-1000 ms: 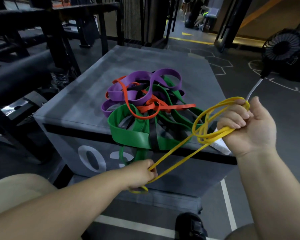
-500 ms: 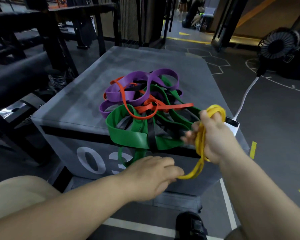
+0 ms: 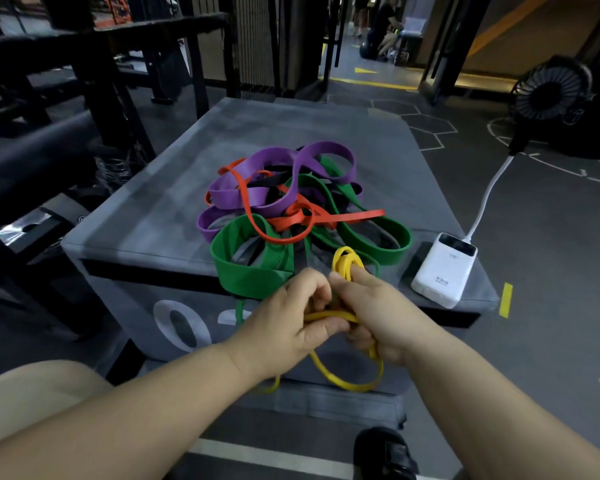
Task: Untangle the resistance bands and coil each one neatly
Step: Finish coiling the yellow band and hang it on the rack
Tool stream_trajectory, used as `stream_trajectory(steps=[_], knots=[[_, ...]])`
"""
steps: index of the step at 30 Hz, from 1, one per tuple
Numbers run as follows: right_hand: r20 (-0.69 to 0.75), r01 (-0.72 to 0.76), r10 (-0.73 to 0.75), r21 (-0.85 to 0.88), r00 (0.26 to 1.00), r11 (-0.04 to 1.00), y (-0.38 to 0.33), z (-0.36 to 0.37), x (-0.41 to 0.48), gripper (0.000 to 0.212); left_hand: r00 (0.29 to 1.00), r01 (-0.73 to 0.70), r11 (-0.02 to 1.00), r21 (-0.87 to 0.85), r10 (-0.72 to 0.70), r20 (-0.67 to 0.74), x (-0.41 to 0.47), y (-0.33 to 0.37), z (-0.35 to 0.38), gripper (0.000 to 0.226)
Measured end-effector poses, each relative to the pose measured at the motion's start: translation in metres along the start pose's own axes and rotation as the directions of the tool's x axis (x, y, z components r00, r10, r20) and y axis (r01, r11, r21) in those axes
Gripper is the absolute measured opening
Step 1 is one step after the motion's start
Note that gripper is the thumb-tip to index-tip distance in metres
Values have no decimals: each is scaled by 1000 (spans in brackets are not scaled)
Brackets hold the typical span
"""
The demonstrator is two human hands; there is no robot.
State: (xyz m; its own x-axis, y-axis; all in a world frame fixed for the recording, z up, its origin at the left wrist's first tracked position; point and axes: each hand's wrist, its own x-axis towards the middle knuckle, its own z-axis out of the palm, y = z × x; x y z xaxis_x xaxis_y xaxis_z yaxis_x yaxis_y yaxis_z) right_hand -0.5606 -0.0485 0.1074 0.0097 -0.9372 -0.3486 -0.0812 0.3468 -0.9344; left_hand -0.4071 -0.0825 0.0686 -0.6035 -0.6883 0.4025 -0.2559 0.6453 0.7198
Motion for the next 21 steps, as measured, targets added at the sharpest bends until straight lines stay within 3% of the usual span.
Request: stream_trajectory(steps=[5, 10, 12, 16, 19, 21], knots=[[21, 33, -42, 332, 999, 943, -15, -21, -2, 21, 952, 177, 984, 32, -179, 249, 10, -9, -16, 19], [125, -37, 11, 210, 992, 977, -15, -33, -6, 14, 974, 184, 956, -229, -146, 176, 14, -4, -36, 12], [224, -79, 38, 178, 974, 981, -11, -29, -8, 16, 976, 125, 974, -191, -87, 198, 13, -3, -35, 18], [359, -164, 58, 275, 931, 947, -5, -23, -9, 25, 958, -64, 998, -6, 64, 281, 10, -1, -26, 30], [369, -145, 48, 240, 928, 960, -1, -17, -7, 19, 980, -50, 998, -28, 55, 193, 10, 0, -23, 17], [366, -128, 50, 191, 929, 973, 0, -15, -6, 30, 995, 6, 1000, -31, -3, 97, 10, -2, -24, 16]])
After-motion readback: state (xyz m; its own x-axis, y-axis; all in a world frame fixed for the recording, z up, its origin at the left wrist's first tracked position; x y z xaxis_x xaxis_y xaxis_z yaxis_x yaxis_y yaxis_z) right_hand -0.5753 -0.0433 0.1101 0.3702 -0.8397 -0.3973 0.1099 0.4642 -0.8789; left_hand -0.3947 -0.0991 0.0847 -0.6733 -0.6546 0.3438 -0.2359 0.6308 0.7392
